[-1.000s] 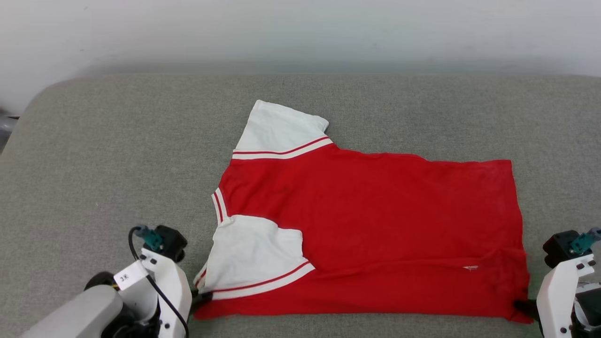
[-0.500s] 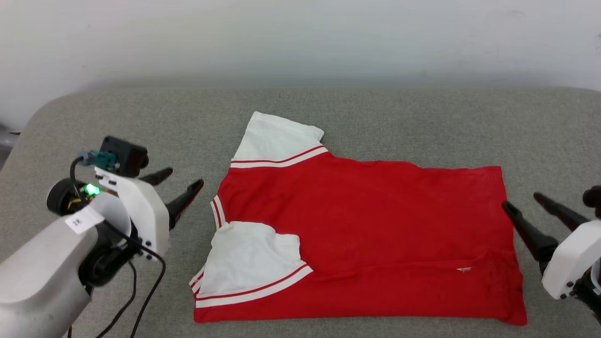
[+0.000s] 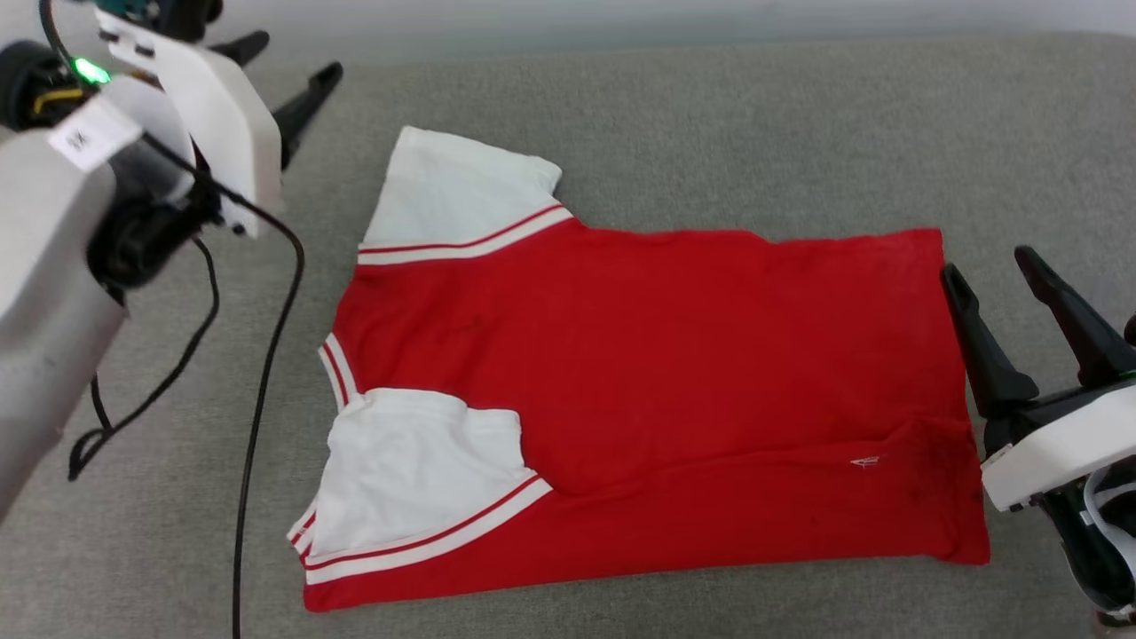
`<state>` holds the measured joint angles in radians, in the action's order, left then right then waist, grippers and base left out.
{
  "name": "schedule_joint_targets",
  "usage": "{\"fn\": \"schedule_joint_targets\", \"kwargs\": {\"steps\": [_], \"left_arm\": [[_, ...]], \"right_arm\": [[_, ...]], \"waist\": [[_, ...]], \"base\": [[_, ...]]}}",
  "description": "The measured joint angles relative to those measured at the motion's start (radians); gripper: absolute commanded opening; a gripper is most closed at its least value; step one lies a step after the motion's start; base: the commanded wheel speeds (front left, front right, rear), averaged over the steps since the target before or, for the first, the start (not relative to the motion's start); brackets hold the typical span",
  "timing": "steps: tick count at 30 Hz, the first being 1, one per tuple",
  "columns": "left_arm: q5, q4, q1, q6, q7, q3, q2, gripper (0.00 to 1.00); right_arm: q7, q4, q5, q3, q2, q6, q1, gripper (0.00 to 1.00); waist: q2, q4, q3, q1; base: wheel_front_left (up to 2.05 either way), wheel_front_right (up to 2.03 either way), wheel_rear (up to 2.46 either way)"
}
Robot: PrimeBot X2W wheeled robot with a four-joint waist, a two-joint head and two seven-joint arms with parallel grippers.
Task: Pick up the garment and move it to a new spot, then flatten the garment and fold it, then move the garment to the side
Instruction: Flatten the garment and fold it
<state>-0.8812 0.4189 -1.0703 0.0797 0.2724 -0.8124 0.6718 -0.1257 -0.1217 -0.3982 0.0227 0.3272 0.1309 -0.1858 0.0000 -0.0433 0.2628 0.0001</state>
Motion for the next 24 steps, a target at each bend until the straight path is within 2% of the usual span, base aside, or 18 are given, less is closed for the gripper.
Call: {"fn": "schedule_joint_targets", "kwargs": {"steps": [5, 14, 19, 24], "left_arm": [[0.000, 0.096, -0.165, 0.028, 0.143, -0.022, -0.008, 1.00], [-0.066, 0.207, -0.347, 0.047, 0.504, -0.092, -0.014, 1.00], [-0.121, 0.240, -0.364, 0.048, 0.606, -0.095, -0.016, 1.00], [-0.139, 0.262, -0.365, 0.048, 0.651, -0.107, -0.011, 1.00]], "right_arm": [[0.012, -0.036, 0.023, 0.012, -0.024, 0.000, -0.033, 1.00], [0.012, -0.068, 0.047, 0.037, -0.039, 0.000, -0.078, 1.00], [0.017, -0.062, 0.047, 0.051, -0.040, 0.000, -0.104, 1.00], [0.022, -0.045, 0.039, 0.064, -0.039, 0.000, -0.121, 1.00]], "waist": [[0.0000, -0.042, 0.098, 0.0001], [0.0000, -0.117, 0.264, 0.0002], [0.0000, -0.146, 0.329, 0.0002], [0.0000, -0.161, 0.364, 0.0001]], "base": [[0.00, 0.00, 0.00], [0.00, 0.00, 0.00], [0.00, 0.00, 0.00], [0.00, 0.00, 0.00]]}}
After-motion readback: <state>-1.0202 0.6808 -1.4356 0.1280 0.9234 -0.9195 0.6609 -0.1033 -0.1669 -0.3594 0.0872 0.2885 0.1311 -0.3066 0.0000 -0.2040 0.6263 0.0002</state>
